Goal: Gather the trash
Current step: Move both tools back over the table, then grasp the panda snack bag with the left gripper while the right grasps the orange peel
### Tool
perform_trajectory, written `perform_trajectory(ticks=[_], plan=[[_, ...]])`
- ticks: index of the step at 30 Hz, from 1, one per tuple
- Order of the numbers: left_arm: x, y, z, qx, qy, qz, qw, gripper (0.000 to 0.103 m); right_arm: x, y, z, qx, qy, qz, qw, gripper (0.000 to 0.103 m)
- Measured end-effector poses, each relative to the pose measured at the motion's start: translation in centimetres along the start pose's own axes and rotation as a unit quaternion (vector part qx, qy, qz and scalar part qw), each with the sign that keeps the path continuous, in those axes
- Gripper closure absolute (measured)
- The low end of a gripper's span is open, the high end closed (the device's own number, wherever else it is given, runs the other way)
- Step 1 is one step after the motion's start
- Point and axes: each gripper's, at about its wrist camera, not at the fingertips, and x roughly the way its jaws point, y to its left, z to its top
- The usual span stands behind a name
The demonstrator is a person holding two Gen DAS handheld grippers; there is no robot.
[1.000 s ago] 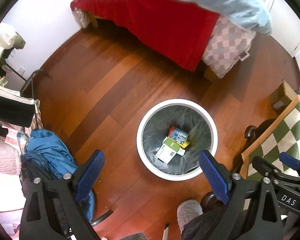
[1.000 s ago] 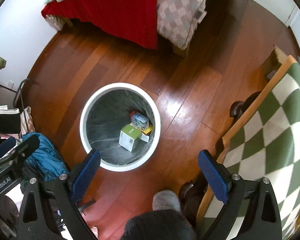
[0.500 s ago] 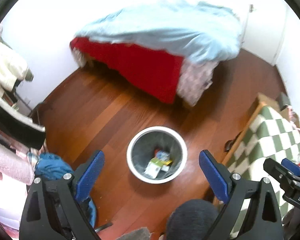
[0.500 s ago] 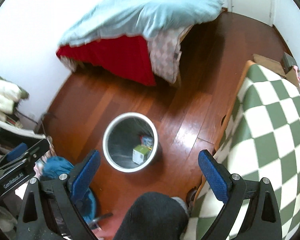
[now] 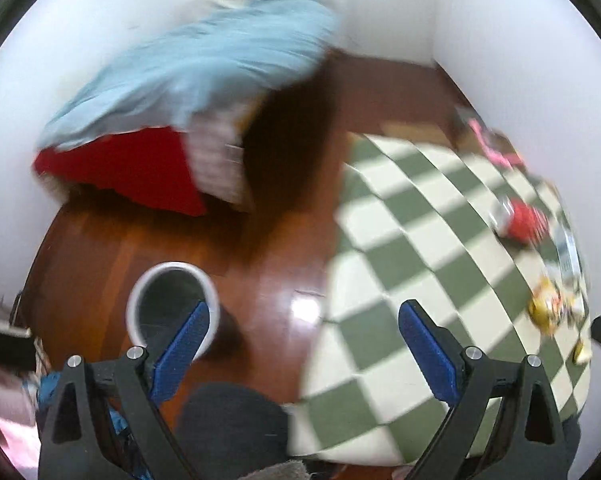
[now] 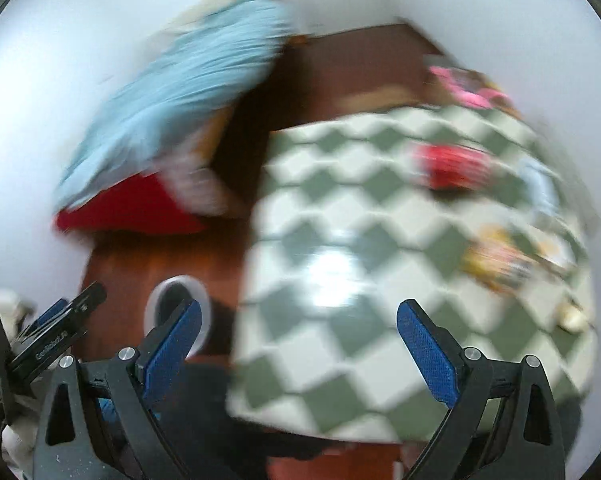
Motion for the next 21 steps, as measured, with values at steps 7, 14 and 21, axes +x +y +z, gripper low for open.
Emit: perform_trajectory(ticks=[7, 14, 21], plan=[[6.0, -14.4, -1.0, 0.094, 0.053, -0.023, 0.9939, 0.006, 1.5, -20.7, -1.5, 0.17, 0.025, -0.108, 0.979, 0.012], [6.7, -23.4, -1.8, 0.195, 0.051, -0.02, 0.9792, 0.006, 6.2, -30.0, -3.0, 0.251, 0.051, -0.129, 0.958, 0.037], [5.1, -29.5, -1.7, 0.265, 0.038, -0.059, 0.9616, 0.006, 7.0, -30.2, -3.6, 0.249, 0.019, -0.103, 0.963, 0.081]])
